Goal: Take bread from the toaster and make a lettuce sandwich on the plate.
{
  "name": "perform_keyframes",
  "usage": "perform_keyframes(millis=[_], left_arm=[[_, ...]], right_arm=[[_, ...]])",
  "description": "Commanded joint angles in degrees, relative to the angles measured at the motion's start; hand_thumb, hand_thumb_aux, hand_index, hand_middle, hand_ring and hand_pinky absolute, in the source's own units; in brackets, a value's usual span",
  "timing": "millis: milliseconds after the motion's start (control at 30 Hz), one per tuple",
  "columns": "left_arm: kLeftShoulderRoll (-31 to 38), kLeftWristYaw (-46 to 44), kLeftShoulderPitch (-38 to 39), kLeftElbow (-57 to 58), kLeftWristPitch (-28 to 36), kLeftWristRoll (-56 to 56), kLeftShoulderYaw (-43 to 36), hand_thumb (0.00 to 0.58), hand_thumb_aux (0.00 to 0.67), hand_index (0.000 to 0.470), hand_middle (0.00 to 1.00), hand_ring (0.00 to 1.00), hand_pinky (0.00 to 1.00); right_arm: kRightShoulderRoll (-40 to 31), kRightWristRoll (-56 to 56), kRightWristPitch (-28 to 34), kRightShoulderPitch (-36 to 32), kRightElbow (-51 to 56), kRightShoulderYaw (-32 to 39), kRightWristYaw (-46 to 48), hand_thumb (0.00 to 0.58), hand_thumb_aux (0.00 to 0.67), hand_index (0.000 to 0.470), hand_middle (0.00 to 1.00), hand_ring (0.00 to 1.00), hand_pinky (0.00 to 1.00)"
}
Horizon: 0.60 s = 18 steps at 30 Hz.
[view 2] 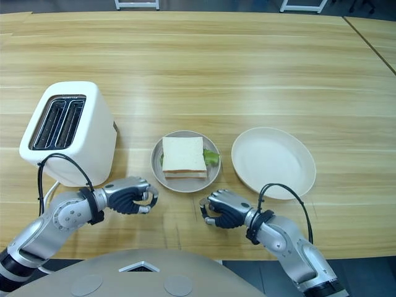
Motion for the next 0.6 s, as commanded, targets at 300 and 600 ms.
perform_keyframes(millis=[300,600], left_arm=[[-10.4,4.3,-6.8,14.8,0.2,22.6,-8.7,0.58,0.67,0.47,1.0,1.0,1.0],[-26.9,27.1,-34.1,53.3,6.5,29.5,-5.5,0.58,0.67,0.47,1.0,1.0,1.0]], right_arm=[[8.3,-14.1,3.1,-11.3,6.2,7.3,-5.3,0.58,0.67,0.47,1.0,1.0,1.0],[19.9,-26.3,12.2,-41.3,36.6,13.3,-19.9,0.58,0.67,0.47,1.0,1.0,1.0]])
